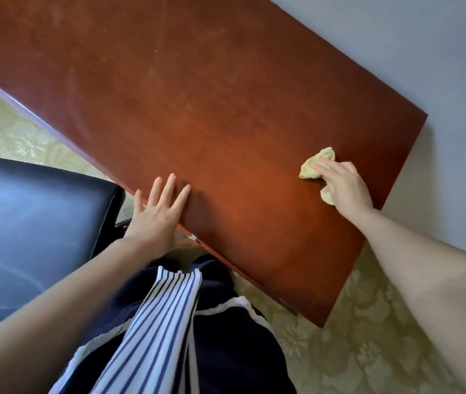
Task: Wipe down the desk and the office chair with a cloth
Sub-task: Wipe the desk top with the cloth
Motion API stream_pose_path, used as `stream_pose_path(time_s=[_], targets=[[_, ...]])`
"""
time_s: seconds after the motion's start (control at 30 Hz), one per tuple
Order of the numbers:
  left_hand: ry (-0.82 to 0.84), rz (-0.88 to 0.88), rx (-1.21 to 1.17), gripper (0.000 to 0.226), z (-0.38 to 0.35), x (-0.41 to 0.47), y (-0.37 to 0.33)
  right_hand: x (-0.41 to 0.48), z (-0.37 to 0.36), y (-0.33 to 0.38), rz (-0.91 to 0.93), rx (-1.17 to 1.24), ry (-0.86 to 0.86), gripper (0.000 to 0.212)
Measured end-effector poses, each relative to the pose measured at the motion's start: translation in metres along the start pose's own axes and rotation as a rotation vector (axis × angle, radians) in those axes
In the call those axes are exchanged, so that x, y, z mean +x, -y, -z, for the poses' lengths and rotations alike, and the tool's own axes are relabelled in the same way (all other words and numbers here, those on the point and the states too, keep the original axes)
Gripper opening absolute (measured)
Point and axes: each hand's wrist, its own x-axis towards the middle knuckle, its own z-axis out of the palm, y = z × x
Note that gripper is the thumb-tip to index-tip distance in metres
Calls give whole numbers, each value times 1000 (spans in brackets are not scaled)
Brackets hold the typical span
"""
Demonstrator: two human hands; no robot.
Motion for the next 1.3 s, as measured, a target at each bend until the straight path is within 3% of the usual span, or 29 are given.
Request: stream_pose_path(time_s=[0.17,0.23,0.47,0.6,0.77,0.93,1.03,1.3], targets=[[-27,51,-53,119,-4,-8,36,29,-27,67,-644,94,-194,50],[-26,68,-60,117,-7,-11,52,31,-35,107,-718,128,-220,49],[-49,44,-50,112,-10,-10,101,-22,-58,245,-254,200,-234,39],[-101,58,-54,103,-7,-1,126,-54,-68,285,-42,190,-246,49],[-185,98,-118,100,3,13,147,-51,-63,277,113,182,-217,53],[-167,135,-110,106,18,29,156,-21,-47,241,484,135,-55,66],[-145,159,-109,110,29,40,160,24,-35,224,609,107,10,63],[-91,224,-77,122,44,60,171,189,-15,214,670,58,36,43]])
